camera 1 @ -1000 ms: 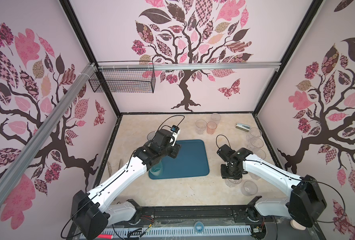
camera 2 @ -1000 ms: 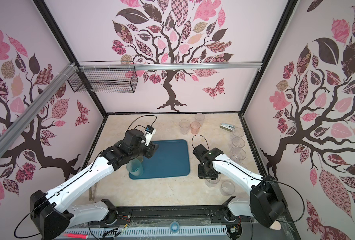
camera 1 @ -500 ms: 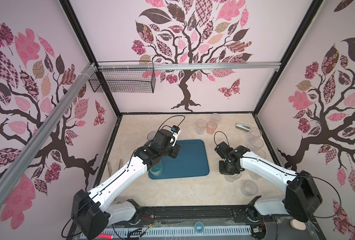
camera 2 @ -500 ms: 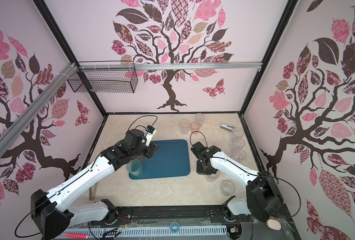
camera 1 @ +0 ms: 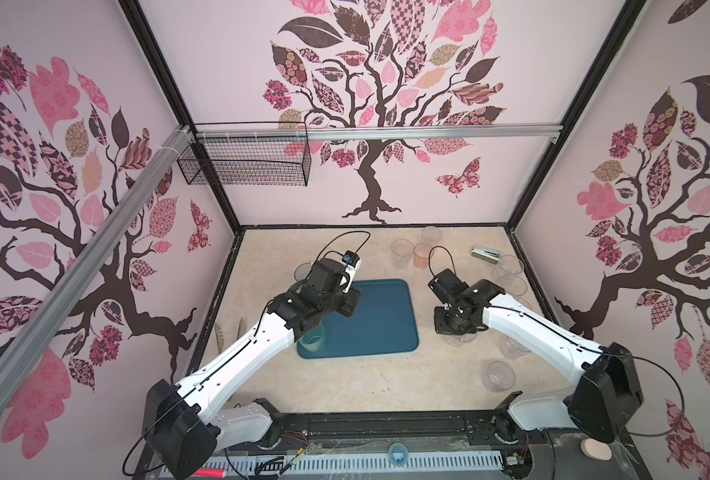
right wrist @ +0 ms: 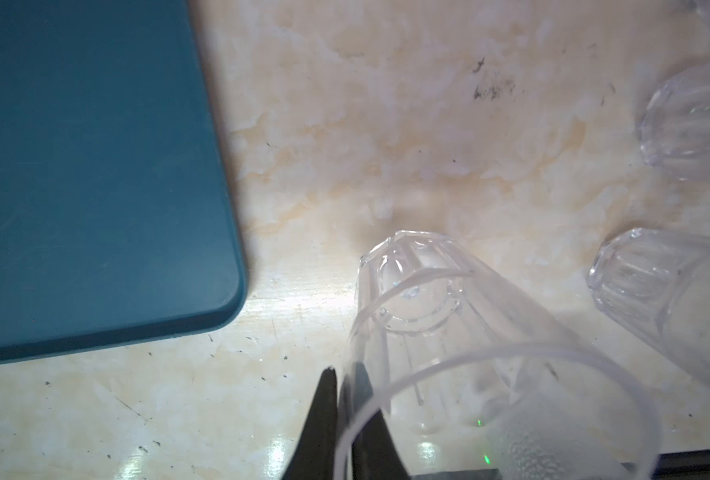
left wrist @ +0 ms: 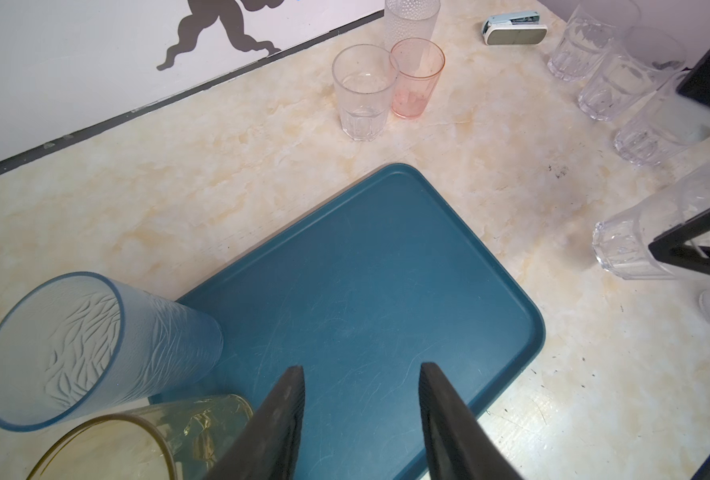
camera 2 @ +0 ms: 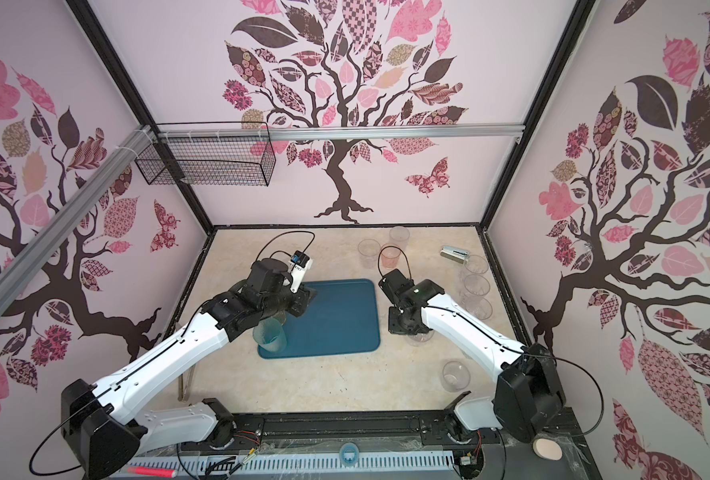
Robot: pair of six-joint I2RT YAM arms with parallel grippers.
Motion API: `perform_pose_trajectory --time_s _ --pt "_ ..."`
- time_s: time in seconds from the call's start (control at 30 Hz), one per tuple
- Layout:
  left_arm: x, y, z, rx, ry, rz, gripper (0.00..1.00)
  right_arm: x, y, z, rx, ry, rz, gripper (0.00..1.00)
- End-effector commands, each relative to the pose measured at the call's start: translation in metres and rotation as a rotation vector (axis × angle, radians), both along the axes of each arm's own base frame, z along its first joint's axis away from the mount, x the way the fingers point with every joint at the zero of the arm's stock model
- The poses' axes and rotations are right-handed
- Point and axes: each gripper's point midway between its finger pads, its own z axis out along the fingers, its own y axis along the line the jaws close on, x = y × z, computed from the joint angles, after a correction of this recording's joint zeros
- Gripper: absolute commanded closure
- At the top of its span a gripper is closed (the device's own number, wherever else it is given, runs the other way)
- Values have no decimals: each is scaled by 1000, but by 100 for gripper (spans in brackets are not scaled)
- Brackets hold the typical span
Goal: Place the glasses into the tray
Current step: 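Carry the clear cup with the right gripper and lower it onto the tray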
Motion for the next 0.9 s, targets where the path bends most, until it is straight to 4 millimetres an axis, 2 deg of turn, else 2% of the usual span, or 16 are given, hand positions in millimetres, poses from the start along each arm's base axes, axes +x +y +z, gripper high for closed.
perform_pose_trajectory --time_s 0.0,0.1,0.2,0.33,0.4,0.47,0.57,0.73,0.87 --pt "-2 14 13 23 -55 34 51 12 9 18 -7 -12 43 95" --pt "-2 29 28 28 -120 85 51 29 22 35 9 -35 74 97" --pt "0 45 36 19 -161 153 51 45 47 46 39 -54 122 97" --pt "8 86 33 -37 -109 329 51 59 101 40 73 -42 211 96" --pt "8 100 31 -50 -97 377 51 64 131 35 97 -48 252 95" --pt "4 105 31 -35 -102 383 51 71 159 30 123 -48 283 94" --pt "0 107 29 -41 -97 387 51 81 191 20 118 -59 323 94" --pt "-5 105 21 -62 -61 385 51 93 231 -4 112 -50 370 94" --pt "-7 104 18 -64 -48 380 51 99 253 -26 97 -27 403 91"
